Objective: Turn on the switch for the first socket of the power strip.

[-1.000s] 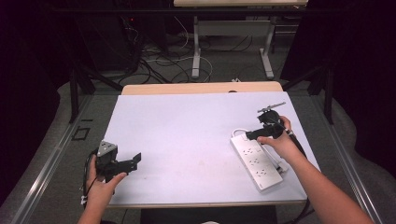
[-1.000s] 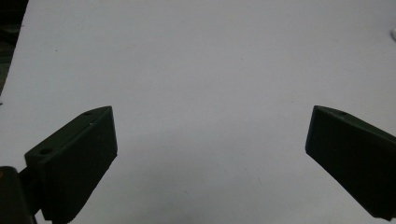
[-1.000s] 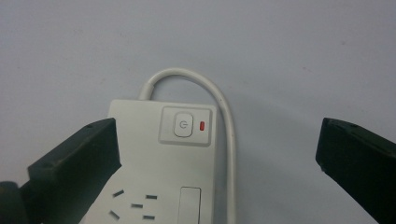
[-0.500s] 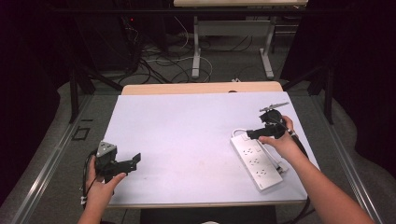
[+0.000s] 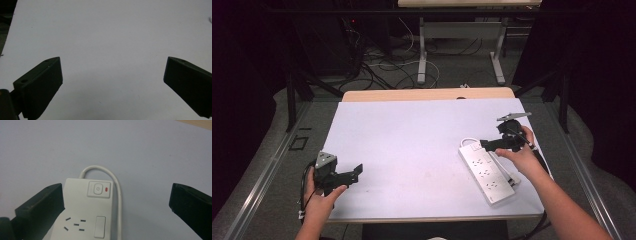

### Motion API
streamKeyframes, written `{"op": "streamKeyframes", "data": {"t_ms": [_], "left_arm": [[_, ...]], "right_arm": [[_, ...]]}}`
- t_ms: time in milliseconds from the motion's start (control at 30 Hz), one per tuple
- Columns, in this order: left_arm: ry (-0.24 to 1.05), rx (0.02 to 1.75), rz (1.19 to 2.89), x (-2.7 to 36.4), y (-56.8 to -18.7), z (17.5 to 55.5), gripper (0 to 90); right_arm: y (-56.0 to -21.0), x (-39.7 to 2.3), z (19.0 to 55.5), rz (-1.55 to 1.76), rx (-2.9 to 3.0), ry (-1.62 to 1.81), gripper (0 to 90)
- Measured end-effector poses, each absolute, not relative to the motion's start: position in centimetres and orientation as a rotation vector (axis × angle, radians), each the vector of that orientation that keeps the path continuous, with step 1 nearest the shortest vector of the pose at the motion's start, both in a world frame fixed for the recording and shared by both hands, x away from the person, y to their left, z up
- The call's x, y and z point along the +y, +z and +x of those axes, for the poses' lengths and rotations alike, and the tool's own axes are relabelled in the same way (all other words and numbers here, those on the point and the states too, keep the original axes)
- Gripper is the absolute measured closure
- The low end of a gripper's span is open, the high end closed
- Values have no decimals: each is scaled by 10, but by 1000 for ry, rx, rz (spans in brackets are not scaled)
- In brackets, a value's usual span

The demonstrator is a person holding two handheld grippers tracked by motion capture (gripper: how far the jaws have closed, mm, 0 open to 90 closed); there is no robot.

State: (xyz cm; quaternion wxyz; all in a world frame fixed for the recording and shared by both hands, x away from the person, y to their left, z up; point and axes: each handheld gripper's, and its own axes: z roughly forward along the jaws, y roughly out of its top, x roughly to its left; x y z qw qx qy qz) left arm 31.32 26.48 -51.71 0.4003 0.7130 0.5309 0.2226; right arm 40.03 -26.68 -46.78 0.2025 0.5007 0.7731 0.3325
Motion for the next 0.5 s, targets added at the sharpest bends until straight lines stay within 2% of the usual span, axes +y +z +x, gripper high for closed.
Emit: {"op": "streamKeyframes", "data": {"t_ms": [500], "left_arm": [[561,1357,1785,265,-517,313,3]], "right_arm": [[-463,-284,368,1359,2088,1029,0]]}}
